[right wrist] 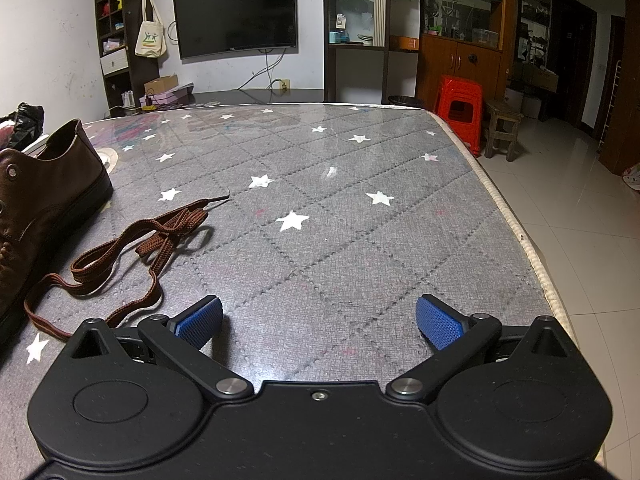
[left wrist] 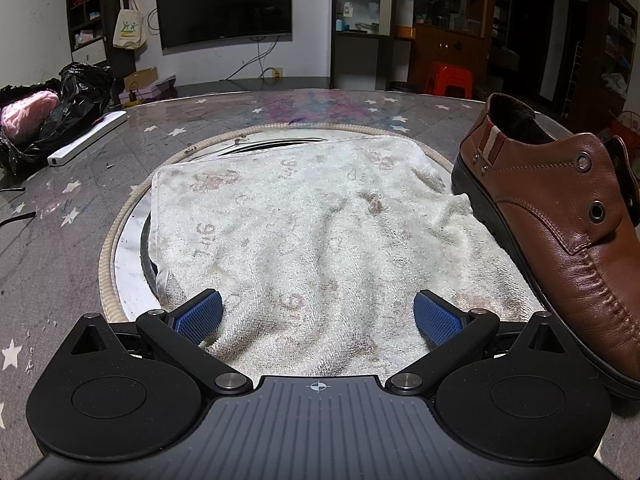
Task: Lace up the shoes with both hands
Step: 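Grasp the brown leather shoe with the left gripper and lift it, then hold the shoe upright in the left gripper near the brown shoelace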
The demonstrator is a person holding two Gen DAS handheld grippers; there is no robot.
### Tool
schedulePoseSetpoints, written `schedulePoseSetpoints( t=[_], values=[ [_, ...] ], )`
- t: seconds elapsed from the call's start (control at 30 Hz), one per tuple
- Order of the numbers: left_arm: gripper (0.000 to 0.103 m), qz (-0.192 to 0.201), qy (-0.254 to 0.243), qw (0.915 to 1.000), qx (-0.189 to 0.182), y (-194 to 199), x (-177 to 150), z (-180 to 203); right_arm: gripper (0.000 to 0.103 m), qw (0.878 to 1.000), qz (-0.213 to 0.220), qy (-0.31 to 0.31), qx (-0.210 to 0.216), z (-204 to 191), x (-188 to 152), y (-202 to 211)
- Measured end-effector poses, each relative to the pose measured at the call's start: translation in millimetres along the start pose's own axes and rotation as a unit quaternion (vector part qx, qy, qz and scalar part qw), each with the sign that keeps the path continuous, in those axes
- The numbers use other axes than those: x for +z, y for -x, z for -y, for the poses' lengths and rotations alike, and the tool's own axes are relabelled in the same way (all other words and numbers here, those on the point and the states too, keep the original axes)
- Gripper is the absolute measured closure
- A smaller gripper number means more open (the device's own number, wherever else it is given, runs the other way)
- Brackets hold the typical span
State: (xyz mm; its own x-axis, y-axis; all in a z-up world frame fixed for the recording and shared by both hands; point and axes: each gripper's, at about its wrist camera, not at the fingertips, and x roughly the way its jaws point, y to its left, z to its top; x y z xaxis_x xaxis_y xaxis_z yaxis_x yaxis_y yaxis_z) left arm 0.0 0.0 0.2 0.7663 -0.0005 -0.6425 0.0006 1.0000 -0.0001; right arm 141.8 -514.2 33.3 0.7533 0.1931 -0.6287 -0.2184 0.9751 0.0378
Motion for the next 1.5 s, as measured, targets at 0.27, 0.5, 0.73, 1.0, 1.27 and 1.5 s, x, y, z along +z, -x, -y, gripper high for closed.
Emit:
schedulePoseSetpoints(
  t=[0.27,0.5,0.73,1.0,1.27,1.5],
  values=[
    [0.0,-0.005,-0.004,1.0,-0.002,1.1,1.2,-0.1,0.0,1.0,0.0,0.0,0.0,0.2,0.0,-0.4],
    [0.001,-0.034,-0.005,0.9991,-0.025,3.5,9.7,5.0,0.0,1.0,0.0,0.0,0.0,0.1,-0.2,-0.6],
    [0.001,-0.047,0.001,0.9979,-0.045,10.0,15.8,11.4,0.0,1.0,0.0,0.0,0.0,0.2,-0.3,-0.6],
    [0.001,-0.034,-0.001,0.9967,-0.073,30.8,38.5,28.7,0.0,1.0,0.0,0.0,0.0,0.2,-0.2,-0.6],
    [0.002,-0.023,-0.024,0.9932,-0.112,46.8,71.9,66.7,0.0,1.0,0.0,0.0,0.0,0.0,0.0,-0.4],
    [0.007,-0.017,-0.04,0.991,-0.127,45.6,94.9,99.3,0.0,1.0,0.0,0.0,0.0,-0.1,-0.2,-0.8]
  ],
)
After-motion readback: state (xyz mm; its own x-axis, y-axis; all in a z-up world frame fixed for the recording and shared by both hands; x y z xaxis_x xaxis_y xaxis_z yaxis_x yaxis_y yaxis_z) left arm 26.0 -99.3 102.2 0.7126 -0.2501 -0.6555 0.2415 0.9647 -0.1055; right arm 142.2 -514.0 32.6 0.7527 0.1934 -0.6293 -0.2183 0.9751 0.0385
